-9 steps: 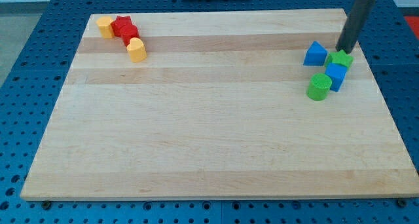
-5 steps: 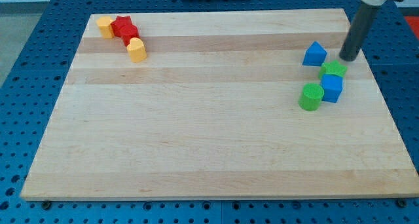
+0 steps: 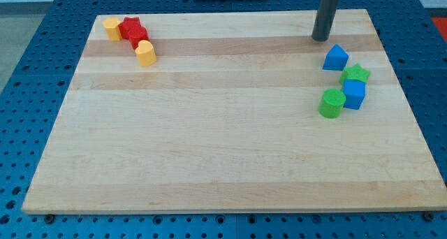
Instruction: Move blue triangle above to the green circle
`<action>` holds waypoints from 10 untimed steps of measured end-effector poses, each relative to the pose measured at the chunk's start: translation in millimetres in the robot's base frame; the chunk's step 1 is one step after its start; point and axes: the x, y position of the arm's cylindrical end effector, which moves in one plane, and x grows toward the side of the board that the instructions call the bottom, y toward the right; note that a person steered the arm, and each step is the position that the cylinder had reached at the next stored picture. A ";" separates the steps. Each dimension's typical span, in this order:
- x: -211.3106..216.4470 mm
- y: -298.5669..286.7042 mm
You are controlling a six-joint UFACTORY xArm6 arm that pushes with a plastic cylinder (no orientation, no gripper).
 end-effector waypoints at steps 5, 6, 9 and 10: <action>25.1 27.6; 40.3 31.1; 73.8 20.8; 79.9 12.0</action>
